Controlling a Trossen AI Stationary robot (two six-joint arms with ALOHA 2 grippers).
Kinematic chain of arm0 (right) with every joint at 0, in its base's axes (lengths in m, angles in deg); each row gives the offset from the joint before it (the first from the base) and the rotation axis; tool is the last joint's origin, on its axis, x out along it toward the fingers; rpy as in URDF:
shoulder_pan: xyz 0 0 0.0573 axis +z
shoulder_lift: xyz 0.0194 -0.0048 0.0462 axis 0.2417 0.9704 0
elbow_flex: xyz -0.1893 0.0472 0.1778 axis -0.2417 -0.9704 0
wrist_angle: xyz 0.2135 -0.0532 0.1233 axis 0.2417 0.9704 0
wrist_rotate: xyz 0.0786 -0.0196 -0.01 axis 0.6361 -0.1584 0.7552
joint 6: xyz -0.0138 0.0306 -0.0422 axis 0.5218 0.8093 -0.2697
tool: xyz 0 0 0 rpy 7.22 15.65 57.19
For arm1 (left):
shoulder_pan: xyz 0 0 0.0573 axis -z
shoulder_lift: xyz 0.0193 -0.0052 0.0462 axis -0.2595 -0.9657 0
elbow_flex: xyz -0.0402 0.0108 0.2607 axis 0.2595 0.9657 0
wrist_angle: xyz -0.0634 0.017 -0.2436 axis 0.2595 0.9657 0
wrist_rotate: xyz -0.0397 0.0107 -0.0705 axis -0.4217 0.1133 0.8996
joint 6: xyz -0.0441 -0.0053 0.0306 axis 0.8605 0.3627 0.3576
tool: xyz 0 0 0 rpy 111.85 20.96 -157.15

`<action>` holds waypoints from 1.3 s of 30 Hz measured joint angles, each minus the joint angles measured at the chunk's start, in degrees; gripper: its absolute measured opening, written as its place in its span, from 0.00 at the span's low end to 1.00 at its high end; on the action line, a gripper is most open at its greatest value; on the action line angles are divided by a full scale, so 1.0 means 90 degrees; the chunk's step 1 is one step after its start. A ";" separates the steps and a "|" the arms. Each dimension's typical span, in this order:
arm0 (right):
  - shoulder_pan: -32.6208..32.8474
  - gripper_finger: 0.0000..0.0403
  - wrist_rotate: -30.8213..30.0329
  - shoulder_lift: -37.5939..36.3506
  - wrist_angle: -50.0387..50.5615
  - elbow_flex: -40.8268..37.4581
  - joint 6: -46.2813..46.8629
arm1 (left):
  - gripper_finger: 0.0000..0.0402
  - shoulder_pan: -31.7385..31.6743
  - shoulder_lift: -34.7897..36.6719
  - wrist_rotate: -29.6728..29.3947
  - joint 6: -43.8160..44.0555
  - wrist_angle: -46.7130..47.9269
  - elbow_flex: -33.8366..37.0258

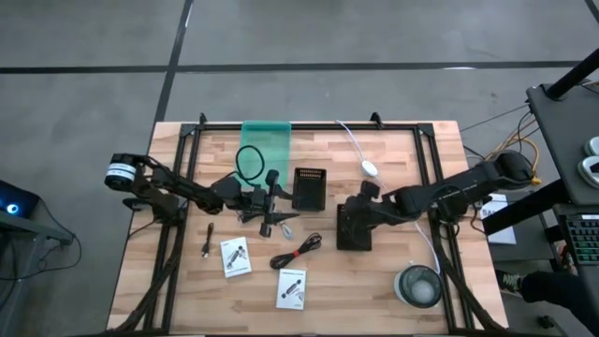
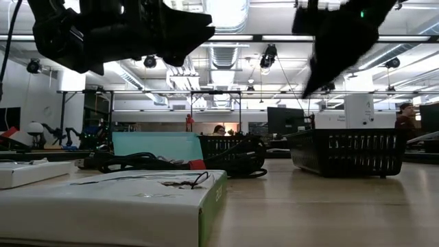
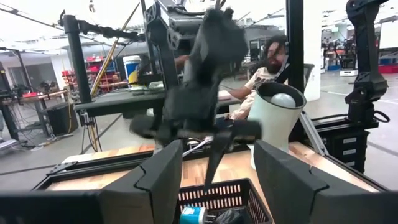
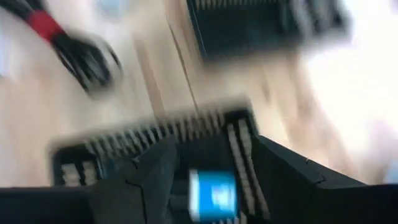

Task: Pick and place items into bin
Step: Put the bottom right black USB cable into the green bin

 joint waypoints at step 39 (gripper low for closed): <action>0.1077 0.35 0.0515 -0.2049 -0.5808 -0.2654 -0.3427 | 0.46 0.0789 0.0389 0.1318 0.0279 0.8134 -0.1894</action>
